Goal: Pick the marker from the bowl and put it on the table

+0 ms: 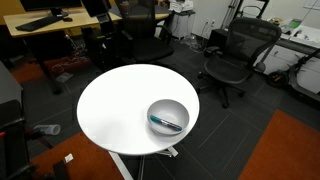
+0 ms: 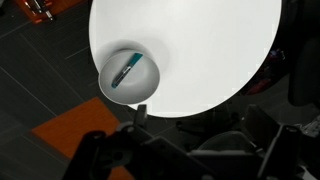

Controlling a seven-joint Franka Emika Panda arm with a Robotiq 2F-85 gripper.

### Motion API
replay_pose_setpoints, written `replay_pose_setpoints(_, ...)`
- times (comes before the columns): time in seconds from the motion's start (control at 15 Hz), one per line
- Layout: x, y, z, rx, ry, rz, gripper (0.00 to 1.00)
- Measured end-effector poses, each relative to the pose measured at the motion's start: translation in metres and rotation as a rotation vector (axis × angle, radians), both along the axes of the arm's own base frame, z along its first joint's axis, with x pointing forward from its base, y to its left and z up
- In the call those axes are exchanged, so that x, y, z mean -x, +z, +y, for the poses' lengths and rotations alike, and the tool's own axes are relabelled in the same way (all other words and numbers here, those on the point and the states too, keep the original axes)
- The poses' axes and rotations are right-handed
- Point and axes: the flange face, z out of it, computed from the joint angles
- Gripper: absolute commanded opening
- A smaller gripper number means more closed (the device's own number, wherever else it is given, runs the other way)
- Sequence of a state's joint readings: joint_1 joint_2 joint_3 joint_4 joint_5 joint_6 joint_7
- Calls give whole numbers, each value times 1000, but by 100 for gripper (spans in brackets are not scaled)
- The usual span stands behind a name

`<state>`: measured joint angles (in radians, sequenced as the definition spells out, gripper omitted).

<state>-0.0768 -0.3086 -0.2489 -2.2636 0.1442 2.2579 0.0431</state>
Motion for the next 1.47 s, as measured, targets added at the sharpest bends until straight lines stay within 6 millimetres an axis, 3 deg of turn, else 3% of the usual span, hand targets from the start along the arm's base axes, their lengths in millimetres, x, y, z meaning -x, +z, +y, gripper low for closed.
replay_pose_setpoints(0.33, -55, -40, -28, -60, -186, 63, 100)
replay_pose_setpoints(0.67, -96, -92, -53, -132, -328, 123, 100)
replay_pose_setpoints(1.2, -129, -168, -84, -184, -491, 189, 100)
replay_pose_setpoints(1.47, -139, -201, -88, -178, -546, 213, 100)
